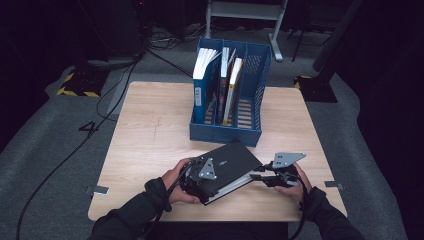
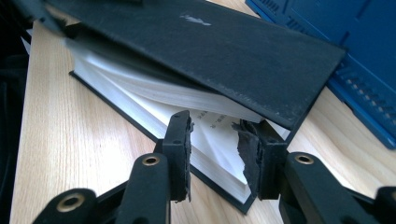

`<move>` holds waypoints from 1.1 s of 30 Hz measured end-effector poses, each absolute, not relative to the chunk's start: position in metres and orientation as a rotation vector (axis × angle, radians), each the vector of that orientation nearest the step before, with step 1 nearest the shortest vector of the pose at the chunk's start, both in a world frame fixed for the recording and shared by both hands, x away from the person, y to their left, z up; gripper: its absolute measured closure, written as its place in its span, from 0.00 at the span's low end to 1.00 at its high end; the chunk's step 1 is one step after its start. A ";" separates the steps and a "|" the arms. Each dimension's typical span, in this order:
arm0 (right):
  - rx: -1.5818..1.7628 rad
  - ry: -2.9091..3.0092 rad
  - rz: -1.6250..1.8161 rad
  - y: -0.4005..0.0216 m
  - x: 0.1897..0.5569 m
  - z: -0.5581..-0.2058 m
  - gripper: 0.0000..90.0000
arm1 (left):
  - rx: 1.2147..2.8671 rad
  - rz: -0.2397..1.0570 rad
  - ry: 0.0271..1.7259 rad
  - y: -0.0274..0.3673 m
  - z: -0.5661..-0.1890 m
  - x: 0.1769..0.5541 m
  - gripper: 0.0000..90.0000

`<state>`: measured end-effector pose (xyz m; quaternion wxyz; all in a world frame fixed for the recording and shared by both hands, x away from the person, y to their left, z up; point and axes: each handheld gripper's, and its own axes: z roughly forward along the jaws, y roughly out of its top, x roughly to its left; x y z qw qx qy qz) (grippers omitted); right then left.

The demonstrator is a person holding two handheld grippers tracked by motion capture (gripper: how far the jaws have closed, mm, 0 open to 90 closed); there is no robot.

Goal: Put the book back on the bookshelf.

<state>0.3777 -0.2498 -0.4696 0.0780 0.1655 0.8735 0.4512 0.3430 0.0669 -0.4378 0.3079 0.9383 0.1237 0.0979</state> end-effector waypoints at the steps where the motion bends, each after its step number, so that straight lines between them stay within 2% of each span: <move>1: 0.489 2.608 1.352 -0.247 0.377 -0.469 0.73 | 2.481 0.279 0.338 0.069 -0.436 0.344 0.24; 5: 0.476 2.560 1.363 -0.239 0.377 -0.464 0.76 | 2.457 0.305 0.368 0.074 -0.427 0.347 0.26; 6: 0.475 2.544 1.354 -0.235 0.378 -0.462 0.80 | 2.445 0.312 0.378 0.074 -0.425 0.346 0.31; 12: 0.477 2.506 1.345 -0.229 0.378 -0.458 0.85 | 2.481 0.399 0.401 0.053 -0.423 0.336 0.29; 17: 0.492 2.529 1.298 -0.228 0.378 -0.463 0.86 | 2.479 0.402 0.402 0.054 -0.428 0.337 0.46; 26: 0.544 2.506 1.322 -0.222 0.378 -0.473 0.86 | 2.498 0.475 0.323 0.061 -0.433 0.333 0.49; 33: 0.532 2.484 1.378 -0.204 0.376 -0.475 0.87 | 2.505 0.424 0.295 0.088 -0.430 0.346 0.50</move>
